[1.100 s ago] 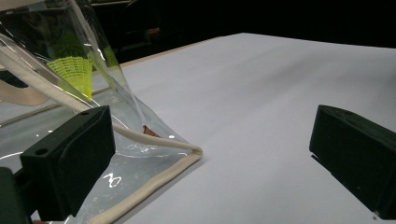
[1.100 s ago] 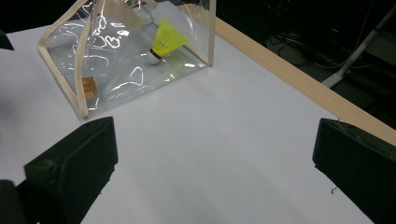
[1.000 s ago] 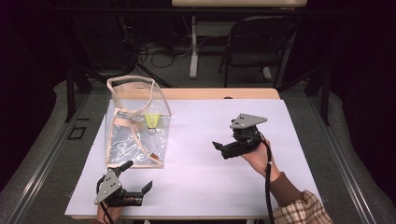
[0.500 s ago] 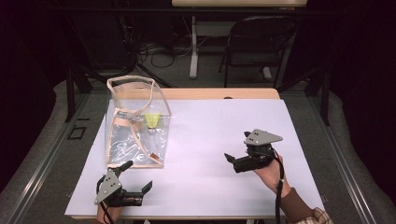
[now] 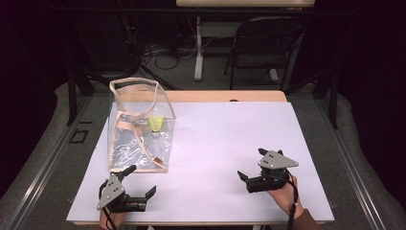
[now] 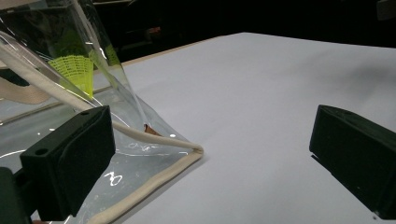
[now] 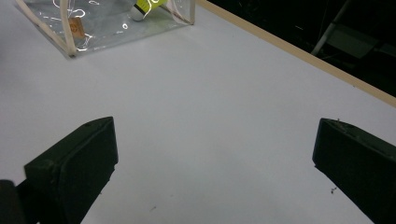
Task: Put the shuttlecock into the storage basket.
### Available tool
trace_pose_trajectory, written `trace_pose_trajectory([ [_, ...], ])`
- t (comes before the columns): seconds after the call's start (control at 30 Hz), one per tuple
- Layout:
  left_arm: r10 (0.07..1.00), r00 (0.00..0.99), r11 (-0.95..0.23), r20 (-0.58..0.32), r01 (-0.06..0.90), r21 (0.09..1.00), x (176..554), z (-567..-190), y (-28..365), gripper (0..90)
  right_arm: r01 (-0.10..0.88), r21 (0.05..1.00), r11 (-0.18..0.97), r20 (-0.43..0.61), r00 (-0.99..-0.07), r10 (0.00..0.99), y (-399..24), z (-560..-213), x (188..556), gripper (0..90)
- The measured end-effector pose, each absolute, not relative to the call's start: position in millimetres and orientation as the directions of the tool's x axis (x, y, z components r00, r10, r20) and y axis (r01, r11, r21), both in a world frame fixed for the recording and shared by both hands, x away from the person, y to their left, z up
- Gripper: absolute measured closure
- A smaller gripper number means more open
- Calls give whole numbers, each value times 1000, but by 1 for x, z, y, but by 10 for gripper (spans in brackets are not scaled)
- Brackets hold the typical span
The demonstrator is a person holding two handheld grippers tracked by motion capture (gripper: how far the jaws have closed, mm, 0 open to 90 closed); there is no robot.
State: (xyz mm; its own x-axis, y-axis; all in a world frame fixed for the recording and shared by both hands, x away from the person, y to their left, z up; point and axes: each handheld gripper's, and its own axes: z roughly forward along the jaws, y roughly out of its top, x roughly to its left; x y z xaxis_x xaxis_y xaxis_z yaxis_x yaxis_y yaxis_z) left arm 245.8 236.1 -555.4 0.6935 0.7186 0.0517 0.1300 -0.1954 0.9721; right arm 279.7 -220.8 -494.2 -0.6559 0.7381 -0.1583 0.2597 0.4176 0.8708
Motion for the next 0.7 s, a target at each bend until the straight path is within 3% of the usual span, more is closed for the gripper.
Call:
trace_pose_trajectory([
  [0.7, 716, 696, -200, 53, 131, 971, 246, -555, 236, 2, 231, 888, 397, -183, -615, 767, -240, -524, 248, 0],
])
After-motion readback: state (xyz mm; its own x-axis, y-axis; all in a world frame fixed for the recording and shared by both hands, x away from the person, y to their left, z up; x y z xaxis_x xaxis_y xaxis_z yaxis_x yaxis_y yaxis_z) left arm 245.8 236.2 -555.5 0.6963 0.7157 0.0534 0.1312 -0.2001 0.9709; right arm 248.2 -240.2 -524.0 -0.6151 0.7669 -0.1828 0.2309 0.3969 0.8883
